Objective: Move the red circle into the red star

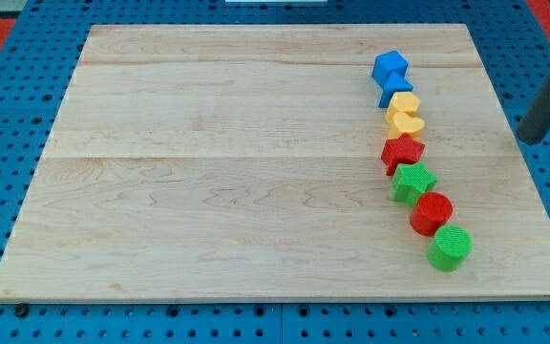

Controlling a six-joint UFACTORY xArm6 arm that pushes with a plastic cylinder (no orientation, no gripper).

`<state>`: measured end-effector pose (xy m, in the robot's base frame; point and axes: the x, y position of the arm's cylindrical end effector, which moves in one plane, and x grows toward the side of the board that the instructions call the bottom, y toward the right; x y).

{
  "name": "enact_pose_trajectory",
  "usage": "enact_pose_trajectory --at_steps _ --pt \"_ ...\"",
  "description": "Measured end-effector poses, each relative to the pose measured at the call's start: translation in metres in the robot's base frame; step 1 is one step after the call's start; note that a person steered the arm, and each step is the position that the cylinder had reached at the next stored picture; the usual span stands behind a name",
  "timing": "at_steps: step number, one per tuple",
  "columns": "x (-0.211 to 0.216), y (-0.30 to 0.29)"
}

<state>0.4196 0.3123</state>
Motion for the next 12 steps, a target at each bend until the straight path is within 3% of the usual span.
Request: enact_pose_trajectory --at_steps 1,3,5,6,7,8,9,12 --pt "-0.034 0.002" --pt "-0.119 -0.126" --pt "-0.139 -0.19" --pt "-0.144 -0.236" --pt "-0.141 -0.246" --pt "-0.105 -0.255" --pt "-0.106 -0.325" --pt "-0.083 -0.322"
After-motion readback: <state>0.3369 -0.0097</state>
